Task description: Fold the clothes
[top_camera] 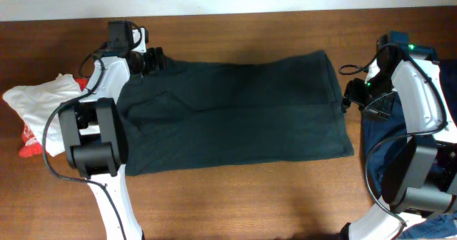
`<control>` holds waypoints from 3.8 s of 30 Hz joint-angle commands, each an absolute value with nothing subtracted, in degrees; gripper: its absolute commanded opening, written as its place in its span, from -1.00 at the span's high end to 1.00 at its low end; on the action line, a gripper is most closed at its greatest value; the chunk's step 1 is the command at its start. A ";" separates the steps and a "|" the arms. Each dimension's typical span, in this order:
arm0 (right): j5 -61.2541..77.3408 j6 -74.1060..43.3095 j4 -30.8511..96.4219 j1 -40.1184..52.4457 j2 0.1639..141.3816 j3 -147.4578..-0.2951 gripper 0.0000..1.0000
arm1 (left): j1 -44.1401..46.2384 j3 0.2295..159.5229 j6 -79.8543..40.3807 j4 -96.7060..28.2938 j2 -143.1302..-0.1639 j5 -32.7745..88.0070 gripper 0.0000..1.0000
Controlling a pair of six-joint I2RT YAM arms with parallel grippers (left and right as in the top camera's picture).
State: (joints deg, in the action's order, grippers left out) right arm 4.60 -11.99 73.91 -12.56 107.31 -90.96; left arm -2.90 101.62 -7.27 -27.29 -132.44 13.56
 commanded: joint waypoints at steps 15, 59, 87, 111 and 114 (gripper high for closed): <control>9.10 -7.29 41.10 -9.23 113.71 -91.50 -0.27 | -3.42 113.65 -6.74 -47.83 -130.87 20.80 0.99; 8.34 -10.07 49.23 -9.69 123.37 -104.64 0.92 | -5.06 114.43 -5.45 -73.21 -125.14 16.69 1.00; -2.22 -9.26 84.14 -9.82 121.25 -105.19 0.91 | -5.06 90.59 -6.83 -90.24 -119.22 1.67 0.99; -1.96 -6.55 84.16 -9.87 121.27 -95.02 0.24 | -5.04 90.56 -8.05 -89.34 -119.22 0.14 0.52; -1.98 -4.86 83.05 -9.89 121.27 -95.02 0.24 | -5.04 90.70 -8.05 -89.95 -119.22 -0.19 0.39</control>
